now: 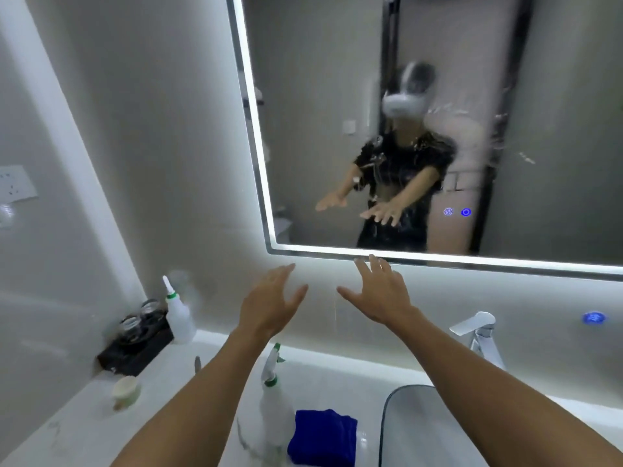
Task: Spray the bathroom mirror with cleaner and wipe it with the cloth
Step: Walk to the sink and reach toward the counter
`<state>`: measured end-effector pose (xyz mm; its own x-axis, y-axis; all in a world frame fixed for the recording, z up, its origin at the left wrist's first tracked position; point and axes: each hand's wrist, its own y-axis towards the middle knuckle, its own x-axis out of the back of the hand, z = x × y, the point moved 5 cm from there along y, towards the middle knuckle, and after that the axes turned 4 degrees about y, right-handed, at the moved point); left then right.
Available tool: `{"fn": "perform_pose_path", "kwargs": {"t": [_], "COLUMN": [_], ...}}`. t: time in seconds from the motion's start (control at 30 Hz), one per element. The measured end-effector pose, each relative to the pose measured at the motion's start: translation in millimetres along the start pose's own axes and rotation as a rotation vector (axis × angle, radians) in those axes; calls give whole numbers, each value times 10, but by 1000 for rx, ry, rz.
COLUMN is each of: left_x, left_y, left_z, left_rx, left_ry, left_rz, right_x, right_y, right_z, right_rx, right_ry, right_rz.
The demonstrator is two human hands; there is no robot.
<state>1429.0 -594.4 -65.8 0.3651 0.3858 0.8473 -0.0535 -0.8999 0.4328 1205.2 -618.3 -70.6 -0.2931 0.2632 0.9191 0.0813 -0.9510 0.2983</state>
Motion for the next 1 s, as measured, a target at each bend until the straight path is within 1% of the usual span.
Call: {"fn": "perform_pose_path", "kwargs": {"t": [0.1,0.17,0.23,0.33,0.43,0.5,0.6,0.73,0.8,0.9,1.0], "left_x": [13,-9,-30,-107,-259,-353,-502,-931,-1222,-1629,-1916], "left_y": [125,158,141,48,-70,-100,-150,-422,-634,-965,-1253], "left_z": [108,261,465,884,1344,1617,1878,2011,2029,2061,2099], "left_rx": [62,66,71,153,242,255,214,109,84,114,178], "left_ry": [-45,-113,-256,-438,-510,-513,-513,-502,-523,-596,-634], "left_rz": [-64,-85,-119,-137,-64,-4,76,215,279,343,355], "right_x": [-148,-271,-422,-665,-874,-991,-1174,-1563,-1771,-2045,-2315], "right_y": [25,43,64,89,129,175,179,-105,-330,-625,-865], "right_z": [33,129,276,499,734,898,1119,1288,1304,1270,1207], "right_rx": [-21,-31,-36,-111,-192,-195,-175,-191,-223,-285,-342], "right_ry": [28,86,199,445,602,602,569,571,595,659,707], "right_rz": [38,55,55,24,19,23,36,51,42,42,73]}}
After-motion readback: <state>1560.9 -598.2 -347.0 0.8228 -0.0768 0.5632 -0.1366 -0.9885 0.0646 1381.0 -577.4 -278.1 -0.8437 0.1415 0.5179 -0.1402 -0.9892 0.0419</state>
